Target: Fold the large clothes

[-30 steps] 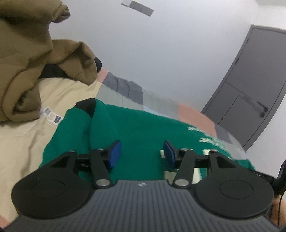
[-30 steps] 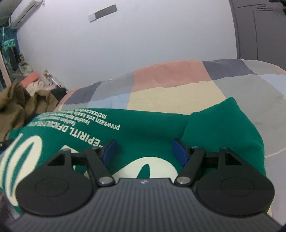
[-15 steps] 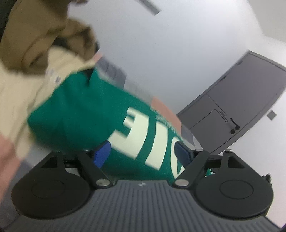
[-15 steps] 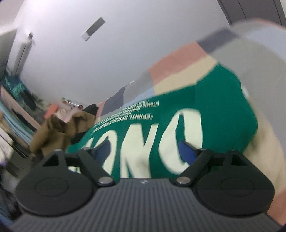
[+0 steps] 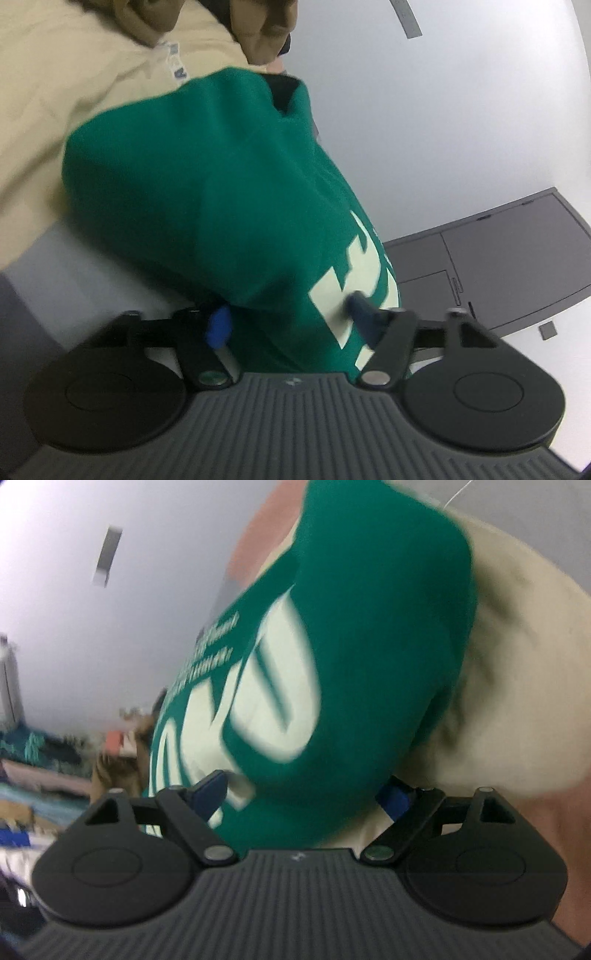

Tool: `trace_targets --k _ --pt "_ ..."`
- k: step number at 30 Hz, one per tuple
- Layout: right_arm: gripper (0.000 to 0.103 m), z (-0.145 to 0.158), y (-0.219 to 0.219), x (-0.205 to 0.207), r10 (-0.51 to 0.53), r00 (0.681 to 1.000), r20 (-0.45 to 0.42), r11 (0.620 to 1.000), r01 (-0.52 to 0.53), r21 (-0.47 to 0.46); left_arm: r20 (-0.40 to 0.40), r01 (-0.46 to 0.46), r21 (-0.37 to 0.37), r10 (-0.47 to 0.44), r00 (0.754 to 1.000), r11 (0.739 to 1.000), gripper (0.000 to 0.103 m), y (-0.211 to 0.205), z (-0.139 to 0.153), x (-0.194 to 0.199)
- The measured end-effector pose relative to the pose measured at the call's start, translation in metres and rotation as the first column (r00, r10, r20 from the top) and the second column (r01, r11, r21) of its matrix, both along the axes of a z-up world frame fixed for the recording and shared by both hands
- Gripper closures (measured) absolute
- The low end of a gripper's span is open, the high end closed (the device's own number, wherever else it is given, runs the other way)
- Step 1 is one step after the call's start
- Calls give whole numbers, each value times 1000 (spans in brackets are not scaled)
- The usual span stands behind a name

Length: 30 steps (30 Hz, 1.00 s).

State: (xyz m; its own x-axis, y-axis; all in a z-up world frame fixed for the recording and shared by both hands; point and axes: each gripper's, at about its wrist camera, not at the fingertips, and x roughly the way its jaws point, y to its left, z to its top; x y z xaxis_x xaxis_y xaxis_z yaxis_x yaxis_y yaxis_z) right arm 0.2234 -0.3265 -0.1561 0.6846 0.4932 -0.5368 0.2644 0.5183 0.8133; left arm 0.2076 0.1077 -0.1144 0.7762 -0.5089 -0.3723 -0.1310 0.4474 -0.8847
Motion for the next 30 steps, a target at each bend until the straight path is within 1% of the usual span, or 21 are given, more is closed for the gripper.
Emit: trace_targets --k 1,2,4,5,6,7,8,10,12,13,15,18,19,20,23,24,26,27,28,29,30 --pt "30 1 -4 4 -18 1000 18 1000 18 4 10 0 11 -1 1000 1000 51 0 4 0" --pt "35 5 -7 7 -20 999 39 1000 20 -2 27 3 22 -3 1000 1000 56 1 9 0" --pt "56 18 -6 13 12 996 94 999 -8 -43 66 6 22 -8 998 1000 69 3 20 -2" --pt "61 26 -4 15 35 990 134 997 -25 -71 92 9 15 -10 996 1000 71 5 26 -1" --pt "69 33 -3 16 50 984 169 995 -35 -91 120 10 6 -10 993 1000 76 7 32 2" --pt "74 39 -2 16 58 976 208 994 -37 -105 151 8 -7 -7 988 1000 79 10 37 5" --pt "76 43 -2 19 58 969 241 994 -33 -103 182 8 -17 -5 983 1000 81 11 43 11" --pt "78 48 -7 23 46 953 300 997 -23 -78 236 3 -8 -1 972 1000 82 12 52 23" --pt "78 47 -12 31 36 941 335 997 -12 -74 250 13 28 -19 968 1000 82 12 55 34" --pt "78 46 -12 35 36 942 334 996 -8 -84 246 16 46 -27 969 999 82 12 55 42" --pt "78 39 -10 41 36 952 303 995 -7 -96 234 4 85 -24 972 996 82 11 48 48" --pt "78 23 -4 43 41 971 235 995 -17 -103 178 -6 116 -15 984 993 82 12 34 60" --pt "78 19 0 42 45 976 215 994 -22 -112 155 -4 132 -17 988 991 82 12 29 62" --pt "78 16 4 40 49 979 198 993 -26 -119 136 -4 134 -14 991 991 82 12 24 61" --pt "73 9 5 33 27 988 153 996 -14 -89 113 -9 102 -2 994 995 80 12 18 55" --pt "73 9 5 28 15 989 145 997 -4 -77 101 -8 96 -2 995 995 77 11 18 53" --pt "66 10 3 18 -7 992 125 998 15 -57 77 11 103 -19 997 995 65 10 20 48" --pt "53 11 2 14 -15 994 110 999 21 -50 69 22 106 -29 997 994 51 9 21 43" --pt "33 9 2 10 -25 995 92 999 28 -34 59 32 90 -38 998 995 37 7 20 36" --pt "23 6 1 5 -38 997 73 999 39 -2 45 42 64 -45 998 997 29 6 19 33" --pt "14 2 0 1 -53 996 65 998 51 38 25 52 37 -53 998 998 17 5 16 32"
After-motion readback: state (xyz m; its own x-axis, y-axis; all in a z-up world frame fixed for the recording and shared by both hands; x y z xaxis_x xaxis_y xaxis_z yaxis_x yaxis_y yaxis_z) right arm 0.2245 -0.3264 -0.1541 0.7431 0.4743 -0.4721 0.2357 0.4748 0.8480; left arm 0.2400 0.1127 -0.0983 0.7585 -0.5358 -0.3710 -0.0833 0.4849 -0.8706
